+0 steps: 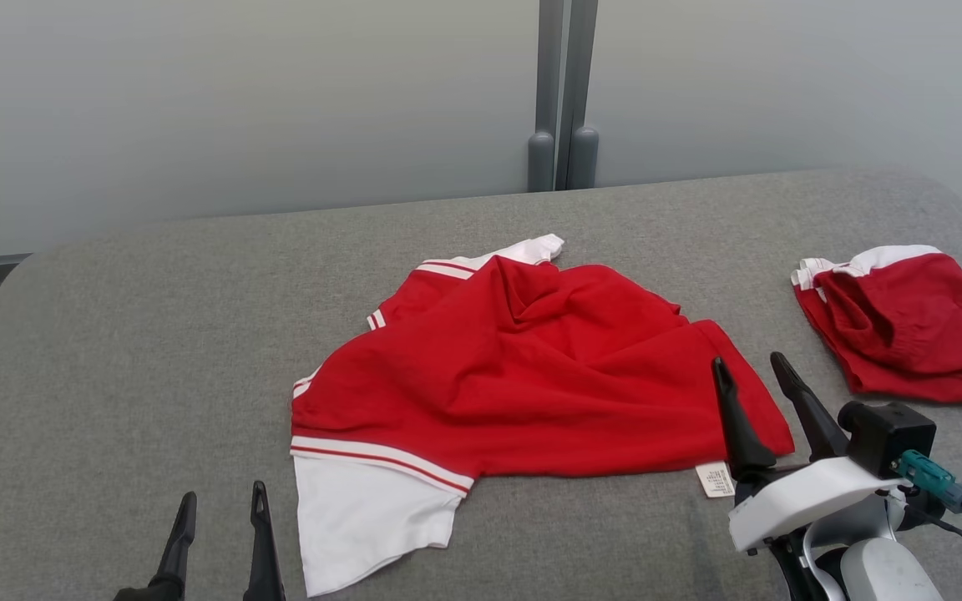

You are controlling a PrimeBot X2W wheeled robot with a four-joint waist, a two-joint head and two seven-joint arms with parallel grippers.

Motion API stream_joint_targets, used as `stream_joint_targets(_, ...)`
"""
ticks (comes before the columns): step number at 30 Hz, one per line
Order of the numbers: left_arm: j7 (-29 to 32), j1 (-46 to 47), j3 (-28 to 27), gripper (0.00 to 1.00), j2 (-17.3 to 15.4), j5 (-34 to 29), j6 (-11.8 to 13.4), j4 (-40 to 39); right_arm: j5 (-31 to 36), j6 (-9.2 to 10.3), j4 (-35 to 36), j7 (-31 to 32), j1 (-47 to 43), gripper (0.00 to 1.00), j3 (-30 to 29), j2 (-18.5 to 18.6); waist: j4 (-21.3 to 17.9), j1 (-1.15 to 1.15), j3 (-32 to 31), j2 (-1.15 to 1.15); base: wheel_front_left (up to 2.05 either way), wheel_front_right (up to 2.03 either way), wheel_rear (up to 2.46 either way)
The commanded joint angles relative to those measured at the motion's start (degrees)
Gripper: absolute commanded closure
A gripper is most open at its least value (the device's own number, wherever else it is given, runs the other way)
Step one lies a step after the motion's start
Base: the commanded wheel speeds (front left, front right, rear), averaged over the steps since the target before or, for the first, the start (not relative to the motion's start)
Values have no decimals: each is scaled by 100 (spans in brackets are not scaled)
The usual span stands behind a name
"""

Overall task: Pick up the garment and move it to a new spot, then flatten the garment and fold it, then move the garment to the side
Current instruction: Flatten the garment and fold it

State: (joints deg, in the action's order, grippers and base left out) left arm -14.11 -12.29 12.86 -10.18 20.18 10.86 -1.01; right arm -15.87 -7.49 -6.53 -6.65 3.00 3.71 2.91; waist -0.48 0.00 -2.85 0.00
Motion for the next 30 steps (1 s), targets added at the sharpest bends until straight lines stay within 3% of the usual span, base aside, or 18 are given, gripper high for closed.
stream_joint_targets(1, 9, 95, -1, 0, -44, -31, 40, -9, -17, 0, -22, 1, 33, 0, 1, 1, 1, 0, 3, 0, 0, 0, 0)
stream_joint_targets(8, 52, 151, 58, 0, -53, -11, 14, 68, -50, 0, -53, 26, 37, 0, -25, 1, -2, 0, 25, 0, 0, 0, 0)
stream_joint_targets(20, 1526, 113, 369, 0, 225, 871, -355, 961, -65, 0, -167, 37, 67, 0, -103, 2, -38, 0, 158, 0, 0, 0, 0)
stream_joint_targets(30, 1830, 324, 163, 0, 386, 1484, -458, 1425, -59, 0, -211, 21, 105, 0, -121, 2, -113, 0, 268, 0, 0, 0, 0)
